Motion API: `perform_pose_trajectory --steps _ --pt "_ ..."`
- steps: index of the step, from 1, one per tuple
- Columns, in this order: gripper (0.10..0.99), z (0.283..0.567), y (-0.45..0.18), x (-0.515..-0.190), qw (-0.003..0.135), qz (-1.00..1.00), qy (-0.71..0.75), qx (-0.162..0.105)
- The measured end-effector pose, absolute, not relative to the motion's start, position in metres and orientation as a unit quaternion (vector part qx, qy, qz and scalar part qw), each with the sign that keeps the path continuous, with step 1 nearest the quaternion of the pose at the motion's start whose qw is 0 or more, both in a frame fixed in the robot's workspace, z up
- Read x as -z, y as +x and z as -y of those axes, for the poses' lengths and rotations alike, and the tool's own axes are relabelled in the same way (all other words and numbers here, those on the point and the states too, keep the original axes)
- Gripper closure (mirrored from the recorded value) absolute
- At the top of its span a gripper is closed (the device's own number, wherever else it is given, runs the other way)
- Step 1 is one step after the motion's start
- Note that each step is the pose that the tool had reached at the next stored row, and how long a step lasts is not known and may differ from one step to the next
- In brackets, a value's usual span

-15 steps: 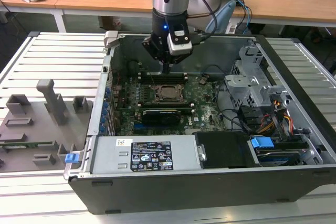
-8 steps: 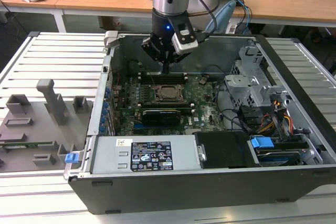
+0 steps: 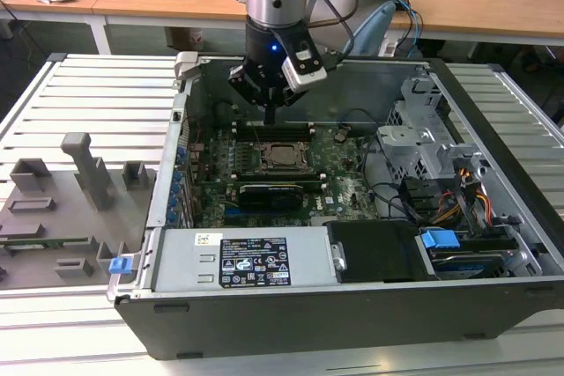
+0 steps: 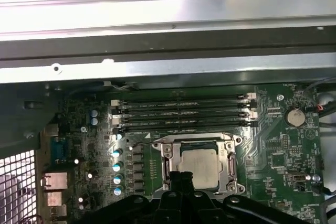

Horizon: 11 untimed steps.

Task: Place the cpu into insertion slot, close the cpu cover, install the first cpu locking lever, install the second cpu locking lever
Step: 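Install the first cpu locking lever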

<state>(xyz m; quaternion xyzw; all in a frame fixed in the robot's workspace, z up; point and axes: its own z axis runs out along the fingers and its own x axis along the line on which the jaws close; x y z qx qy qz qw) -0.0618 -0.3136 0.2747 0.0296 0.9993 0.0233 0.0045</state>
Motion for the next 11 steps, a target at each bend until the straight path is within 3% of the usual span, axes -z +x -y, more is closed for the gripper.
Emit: perform_pose_trajectory --steps 11 --pt "0.98 0.3144 -0.07 -0.2728 0.004 -0.999 0.03 -0.023"
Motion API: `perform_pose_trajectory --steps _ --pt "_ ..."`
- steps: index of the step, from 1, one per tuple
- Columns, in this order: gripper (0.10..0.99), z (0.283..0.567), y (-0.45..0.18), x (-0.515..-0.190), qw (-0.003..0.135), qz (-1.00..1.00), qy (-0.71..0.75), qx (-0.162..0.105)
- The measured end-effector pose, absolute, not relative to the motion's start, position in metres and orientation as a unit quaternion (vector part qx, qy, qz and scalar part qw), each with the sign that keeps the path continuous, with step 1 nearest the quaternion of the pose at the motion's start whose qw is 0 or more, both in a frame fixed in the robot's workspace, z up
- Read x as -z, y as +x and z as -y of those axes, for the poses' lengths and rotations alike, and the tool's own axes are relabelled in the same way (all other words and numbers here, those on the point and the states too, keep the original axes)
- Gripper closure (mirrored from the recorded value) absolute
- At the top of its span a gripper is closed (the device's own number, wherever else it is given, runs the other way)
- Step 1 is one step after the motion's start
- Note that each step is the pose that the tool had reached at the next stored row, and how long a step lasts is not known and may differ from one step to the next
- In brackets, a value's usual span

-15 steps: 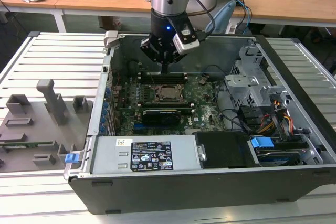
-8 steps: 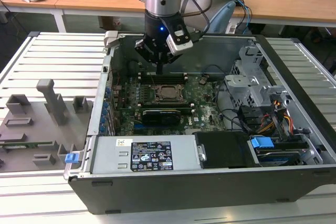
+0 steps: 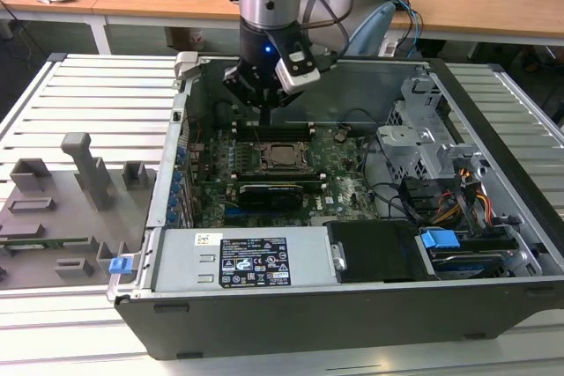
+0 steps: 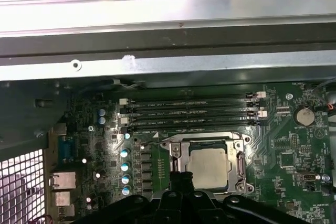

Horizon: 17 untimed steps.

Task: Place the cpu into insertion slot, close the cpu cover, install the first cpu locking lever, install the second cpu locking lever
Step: 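Install the first cpu locking lever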

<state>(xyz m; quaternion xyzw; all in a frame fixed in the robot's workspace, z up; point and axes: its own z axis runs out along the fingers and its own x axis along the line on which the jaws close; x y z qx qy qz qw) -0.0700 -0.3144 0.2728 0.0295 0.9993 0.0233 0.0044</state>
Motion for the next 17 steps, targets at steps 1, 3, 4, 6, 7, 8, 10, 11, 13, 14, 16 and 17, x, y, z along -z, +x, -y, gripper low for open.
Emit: perform_pose_trajectory --steps 1,3,4,6,7,8,10,11,13,14,16,17 --pt "0.98 0.315 -0.071 -0.273 0.004 -0.999 0.03 -0.023" --pt "0.98 0.315 -0.075 -0.272 0.004 -0.999 0.029 -0.023" --pt "0.98 0.315 -0.078 -0.272 0.004 -0.999 0.029 -0.023" --pt "0.98 0.315 -0.082 -0.271 0.004 -0.999 0.03 -0.023" --pt "0.98 0.315 -0.083 -0.271 0.004 -0.999 0.028 -0.023" --pt "0.98 0.315 -0.084 -0.27 0.004 -0.999 0.024 -0.023" --pt "0.98 0.315 -0.084 -0.268 0.004 -1.0 0.011 -0.023" --pt "0.98 0.315 -0.085 -0.267 0.004 -1.0 0.005 -0.023" --pt "0.98 0.315 -0.086 -0.267 0.003 -1.0 -0.008 -0.023" --pt "0.98 0.315 -0.086 -0.267 0.003 -1.0 -0.014 -0.023" --pt "0.98 0.315 -0.086 -0.266 0.003 -0.999 -0.033 -0.024" --pt "0.98 0.315 -0.086 -0.266 0.003 -0.999 -0.042 -0.024"
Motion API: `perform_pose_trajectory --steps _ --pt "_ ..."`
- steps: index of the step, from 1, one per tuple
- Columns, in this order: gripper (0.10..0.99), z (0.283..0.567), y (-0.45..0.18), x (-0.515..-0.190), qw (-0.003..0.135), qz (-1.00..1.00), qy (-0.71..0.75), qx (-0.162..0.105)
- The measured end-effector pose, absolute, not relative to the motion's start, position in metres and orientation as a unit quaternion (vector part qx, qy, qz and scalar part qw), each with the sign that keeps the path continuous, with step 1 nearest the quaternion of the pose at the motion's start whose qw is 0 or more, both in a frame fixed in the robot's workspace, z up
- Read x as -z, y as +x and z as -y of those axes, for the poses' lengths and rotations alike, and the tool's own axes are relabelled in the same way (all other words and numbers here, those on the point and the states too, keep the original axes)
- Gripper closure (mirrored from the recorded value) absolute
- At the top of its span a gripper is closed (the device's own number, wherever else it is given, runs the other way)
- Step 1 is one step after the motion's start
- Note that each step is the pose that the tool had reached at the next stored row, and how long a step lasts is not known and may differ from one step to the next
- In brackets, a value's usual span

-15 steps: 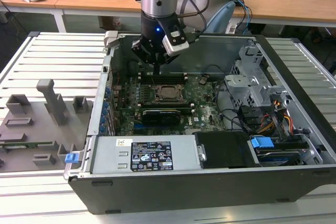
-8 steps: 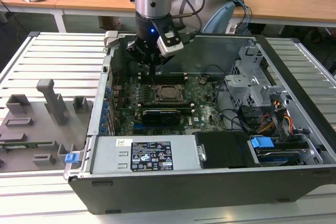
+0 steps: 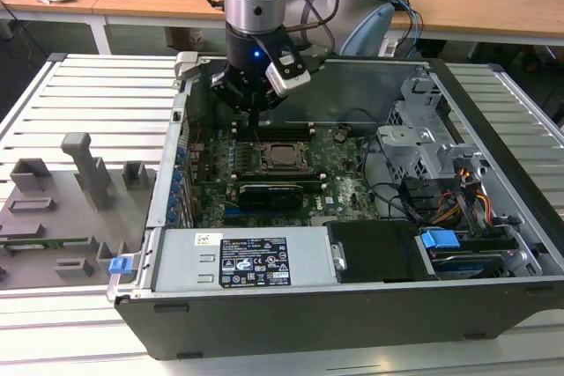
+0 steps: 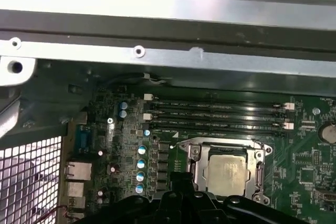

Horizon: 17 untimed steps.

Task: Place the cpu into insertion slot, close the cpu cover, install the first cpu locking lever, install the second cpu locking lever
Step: 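Install the first cpu locking lever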

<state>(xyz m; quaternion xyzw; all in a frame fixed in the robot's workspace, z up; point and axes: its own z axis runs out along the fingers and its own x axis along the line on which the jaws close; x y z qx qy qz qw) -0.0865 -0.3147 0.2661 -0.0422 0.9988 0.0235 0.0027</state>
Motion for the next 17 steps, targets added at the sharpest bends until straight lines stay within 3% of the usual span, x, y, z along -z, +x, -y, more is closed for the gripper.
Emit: perform_pose_trajectory --steps 17 --pt "0.98 0.303 -0.102 -0.26 0.002 -0.997 -0.073 -0.024"
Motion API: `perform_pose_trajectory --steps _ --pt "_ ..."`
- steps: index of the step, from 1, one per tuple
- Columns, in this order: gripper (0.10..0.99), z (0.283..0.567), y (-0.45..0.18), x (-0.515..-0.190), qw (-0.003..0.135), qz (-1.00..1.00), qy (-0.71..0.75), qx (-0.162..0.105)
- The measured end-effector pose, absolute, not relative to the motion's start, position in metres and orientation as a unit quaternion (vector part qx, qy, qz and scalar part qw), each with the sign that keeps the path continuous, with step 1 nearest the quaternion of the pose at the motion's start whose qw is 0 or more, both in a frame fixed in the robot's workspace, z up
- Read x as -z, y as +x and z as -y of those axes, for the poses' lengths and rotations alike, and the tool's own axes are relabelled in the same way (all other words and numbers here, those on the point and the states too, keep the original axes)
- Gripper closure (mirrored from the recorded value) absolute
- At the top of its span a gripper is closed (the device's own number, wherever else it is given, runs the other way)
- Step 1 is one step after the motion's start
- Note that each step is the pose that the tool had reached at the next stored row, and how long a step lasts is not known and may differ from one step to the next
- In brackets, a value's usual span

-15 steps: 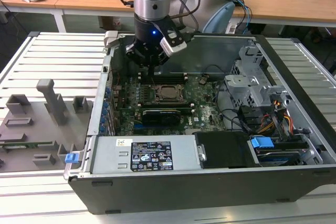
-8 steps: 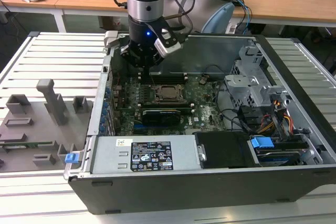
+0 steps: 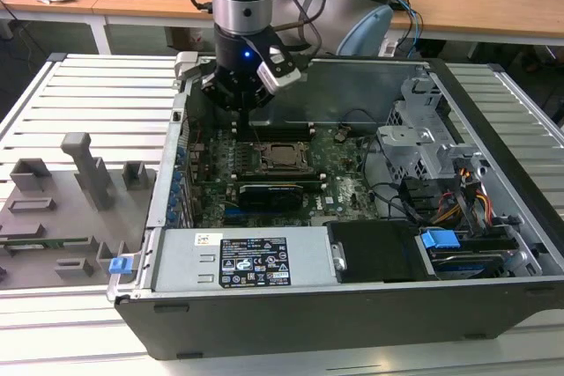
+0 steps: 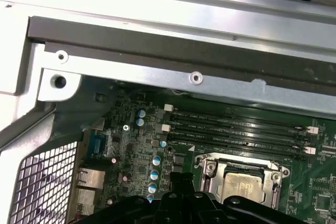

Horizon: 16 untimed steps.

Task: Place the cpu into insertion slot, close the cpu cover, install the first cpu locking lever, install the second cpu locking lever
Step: 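Install the first cpu locking lever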

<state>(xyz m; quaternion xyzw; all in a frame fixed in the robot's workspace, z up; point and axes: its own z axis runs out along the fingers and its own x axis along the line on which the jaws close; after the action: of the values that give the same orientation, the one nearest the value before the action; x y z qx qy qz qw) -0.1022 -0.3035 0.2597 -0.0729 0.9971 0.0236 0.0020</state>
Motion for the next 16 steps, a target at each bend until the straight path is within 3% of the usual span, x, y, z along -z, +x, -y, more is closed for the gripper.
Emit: perform_pose_trajectory --steps 16 --pt "0.98 0.291 -0.1 -0.26 0.002 -0.997 -0.068 -0.024"
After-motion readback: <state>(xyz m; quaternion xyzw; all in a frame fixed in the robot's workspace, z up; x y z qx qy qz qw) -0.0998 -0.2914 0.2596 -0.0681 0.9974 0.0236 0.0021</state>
